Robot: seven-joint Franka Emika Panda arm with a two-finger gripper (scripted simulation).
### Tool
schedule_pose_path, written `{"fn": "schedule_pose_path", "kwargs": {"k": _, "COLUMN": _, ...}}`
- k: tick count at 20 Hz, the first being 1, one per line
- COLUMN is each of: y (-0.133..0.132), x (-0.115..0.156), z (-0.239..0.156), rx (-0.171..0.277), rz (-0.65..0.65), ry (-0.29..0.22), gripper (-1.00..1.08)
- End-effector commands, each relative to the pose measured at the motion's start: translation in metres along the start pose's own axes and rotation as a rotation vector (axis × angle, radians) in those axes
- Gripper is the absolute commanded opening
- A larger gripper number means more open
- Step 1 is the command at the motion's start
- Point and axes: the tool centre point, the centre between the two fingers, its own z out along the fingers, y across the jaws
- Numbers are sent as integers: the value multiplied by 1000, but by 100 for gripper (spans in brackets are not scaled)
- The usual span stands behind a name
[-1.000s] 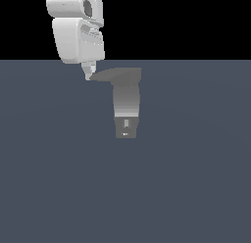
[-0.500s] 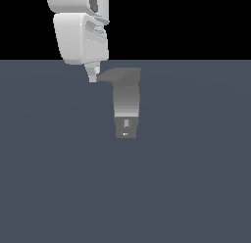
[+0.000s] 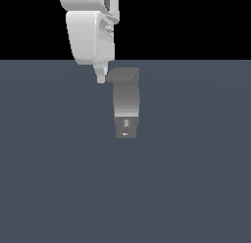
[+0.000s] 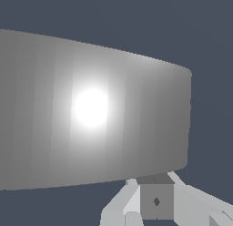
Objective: Turn on the faucet by rotating a designated handle.
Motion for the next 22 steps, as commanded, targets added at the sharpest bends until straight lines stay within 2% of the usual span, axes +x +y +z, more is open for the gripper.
{"fn": "schedule_pose_path", "kwargs": {"k": 1, "y": -1, "x": 26, "z": 0, "rx": 1, "rz": 26, "ry": 0, "gripper": -100}}
{"fn": "schedule_pose_path", "kwargs": {"k": 13, "y": 6, "x": 95, "z": 0, "rx": 1, "rz": 29, "ry": 1, "gripper": -100}}
{"fn": "schedule_pose_path", "kwargs": {"k": 14, "y": 6, "x": 95, "z": 0, "rx": 1, "rz": 29, "ry": 1, "gripper": -100}}
{"fn": "schedule_pose_path", "kwargs": {"k": 15, "y": 4, "x": 77, "z": 0, "rx": 2, "rz": 4, "ry": 1, "gripper": -100}}
{"fn": "schedule_pose_path", "kwargs": {"k": 22, "y": -16, "x": 104, "z": 0, "rx": 2, "rz": 11, "ry": 1, "gripper": -100}}
